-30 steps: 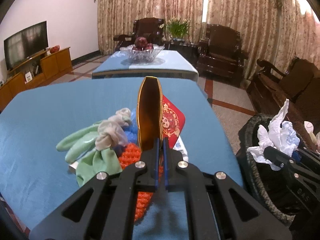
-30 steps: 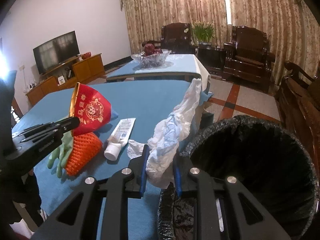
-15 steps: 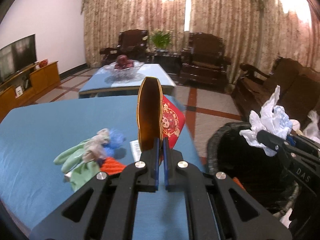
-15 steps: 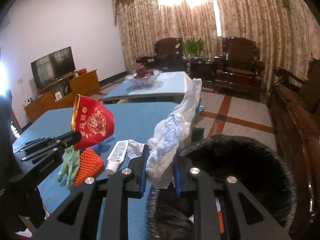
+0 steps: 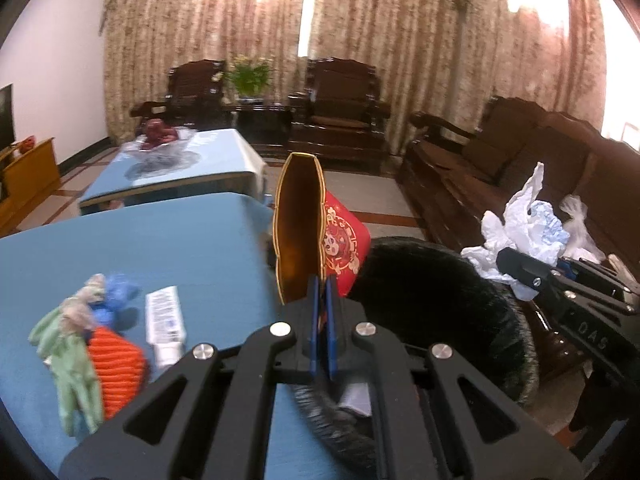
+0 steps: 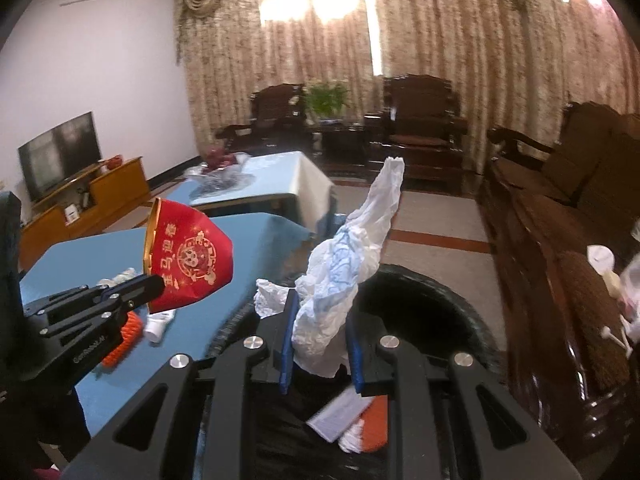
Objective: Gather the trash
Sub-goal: 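Carry the cup and plastic bag over the bin and open both tools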
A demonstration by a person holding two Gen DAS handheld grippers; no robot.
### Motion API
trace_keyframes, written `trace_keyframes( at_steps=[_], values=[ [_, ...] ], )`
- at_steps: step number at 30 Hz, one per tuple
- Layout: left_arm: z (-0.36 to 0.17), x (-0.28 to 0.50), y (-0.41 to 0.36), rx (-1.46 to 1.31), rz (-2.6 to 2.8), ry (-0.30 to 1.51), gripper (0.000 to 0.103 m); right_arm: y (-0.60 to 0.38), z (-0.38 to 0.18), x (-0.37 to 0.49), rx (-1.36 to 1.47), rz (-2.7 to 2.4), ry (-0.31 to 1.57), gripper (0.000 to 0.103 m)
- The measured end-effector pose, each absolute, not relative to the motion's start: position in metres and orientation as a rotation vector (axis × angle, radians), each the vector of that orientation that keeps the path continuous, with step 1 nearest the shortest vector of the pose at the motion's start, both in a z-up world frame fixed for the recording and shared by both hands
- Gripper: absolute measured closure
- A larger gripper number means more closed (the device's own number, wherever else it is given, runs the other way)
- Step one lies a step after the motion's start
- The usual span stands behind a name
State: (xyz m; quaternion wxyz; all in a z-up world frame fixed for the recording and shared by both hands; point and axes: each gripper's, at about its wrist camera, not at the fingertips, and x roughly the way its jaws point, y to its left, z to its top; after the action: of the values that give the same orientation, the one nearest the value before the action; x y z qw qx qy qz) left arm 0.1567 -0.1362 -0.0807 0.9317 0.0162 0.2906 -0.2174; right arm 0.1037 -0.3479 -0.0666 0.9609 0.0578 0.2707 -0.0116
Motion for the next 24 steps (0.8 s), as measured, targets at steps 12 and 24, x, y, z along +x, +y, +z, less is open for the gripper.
trace_keyframes(
  at_steps=[12,24],
  values=[
    [-0.110,0.161,-0.209,0.121,-0.562,0.634,0.100,-0.400,-0.103,0.101,0.160,-0.134,0.619,0.081],
    [-0.113,0.164,-0.207,0.103,-0.575,0.671,0.045,-0.409,-0.130,0.099,0.176,-0.183,0.676,0.032]
  ],
)
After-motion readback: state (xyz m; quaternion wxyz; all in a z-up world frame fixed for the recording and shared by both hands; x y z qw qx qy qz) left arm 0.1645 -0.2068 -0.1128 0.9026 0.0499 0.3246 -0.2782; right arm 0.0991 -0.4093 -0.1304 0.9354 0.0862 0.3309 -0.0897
